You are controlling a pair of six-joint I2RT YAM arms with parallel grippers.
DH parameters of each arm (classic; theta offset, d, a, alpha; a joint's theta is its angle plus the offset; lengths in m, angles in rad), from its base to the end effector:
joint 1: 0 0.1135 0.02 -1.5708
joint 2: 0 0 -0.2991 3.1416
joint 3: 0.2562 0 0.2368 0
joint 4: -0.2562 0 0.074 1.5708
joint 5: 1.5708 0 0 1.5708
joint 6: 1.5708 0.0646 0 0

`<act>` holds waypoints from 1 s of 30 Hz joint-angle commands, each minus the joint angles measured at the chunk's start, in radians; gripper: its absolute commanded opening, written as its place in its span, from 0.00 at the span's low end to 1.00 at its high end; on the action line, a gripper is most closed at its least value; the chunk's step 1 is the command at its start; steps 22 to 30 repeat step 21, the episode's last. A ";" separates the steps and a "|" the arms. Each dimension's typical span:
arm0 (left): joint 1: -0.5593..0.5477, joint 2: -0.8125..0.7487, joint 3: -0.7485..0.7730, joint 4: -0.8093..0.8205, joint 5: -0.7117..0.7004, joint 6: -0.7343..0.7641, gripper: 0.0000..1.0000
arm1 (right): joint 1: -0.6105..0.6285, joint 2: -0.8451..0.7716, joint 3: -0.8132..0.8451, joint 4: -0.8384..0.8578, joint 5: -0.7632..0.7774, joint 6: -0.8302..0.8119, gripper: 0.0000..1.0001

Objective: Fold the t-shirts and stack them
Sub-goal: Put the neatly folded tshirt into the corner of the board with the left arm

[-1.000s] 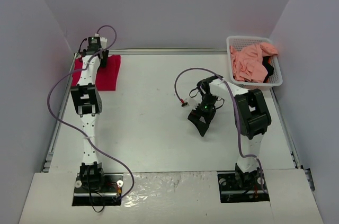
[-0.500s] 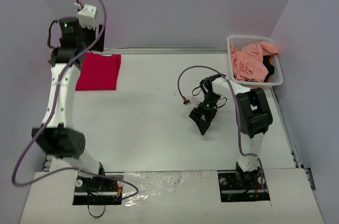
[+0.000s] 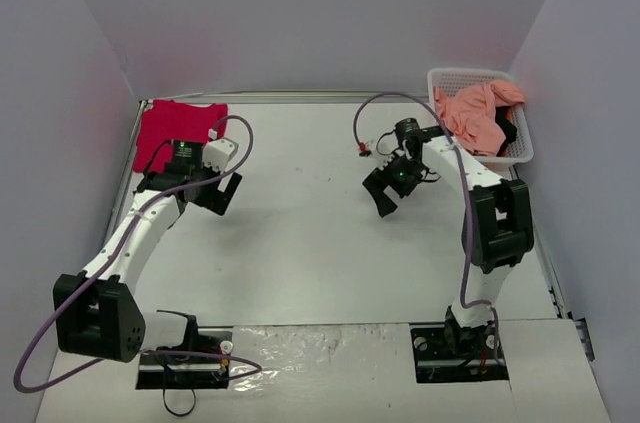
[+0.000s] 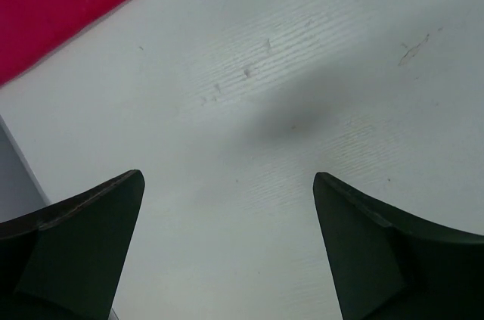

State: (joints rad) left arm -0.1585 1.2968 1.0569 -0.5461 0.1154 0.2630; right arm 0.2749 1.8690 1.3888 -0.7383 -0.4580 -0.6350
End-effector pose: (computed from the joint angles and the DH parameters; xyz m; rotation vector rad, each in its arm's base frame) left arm 0.2689 -0.0505 0.3075 0.5468 2.2873 -0.0848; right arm 0.3621 0.1318 0.2230 -1.2722 2.3488 0.5270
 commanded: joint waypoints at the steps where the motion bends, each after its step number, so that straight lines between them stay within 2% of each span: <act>1: 0.007 -0.114 -0.023 0.038 -0.054 0.041 0.94 | -0.051 -0.175 0.015 0.106 0.207 0.121 1.00; 4: 0.011 -0.155 -0.073 0.072 -0.013 0.053 0.94 | -0.054 -0.276 0.001 0.177 0.345 0.181 1.00; 9: 0.049 -0.194 -0.113 0.063 0.136 0.055 0.94 | -0.054 -0.448 0.036 0.198 0.389 0.263 1.00; 12: 0.086 -0.202 -0.146 0.095 0.170 0.055 0.94 | -0.055 -0.525 0.035 0.223 0.436 0.284 1.00; 16: 0.123 -0.194 -0.155 0.104 0.204 0.048 0.94 | -0.059 -0.616 -0.059 0.298 0.570 0.284 1.00; 21: 0.143 -0.191 -0.170 0.109 0.222 0.045 0.94 | -0.060 -0.773 -0.146 0.396 0.547 0.357 1.00; 30: 0.143 -0.191 -0.170 0.109 0.222 0.045 0.94 | -0.060 -0.773 -0.146 0.396 0.547 0.357 1.00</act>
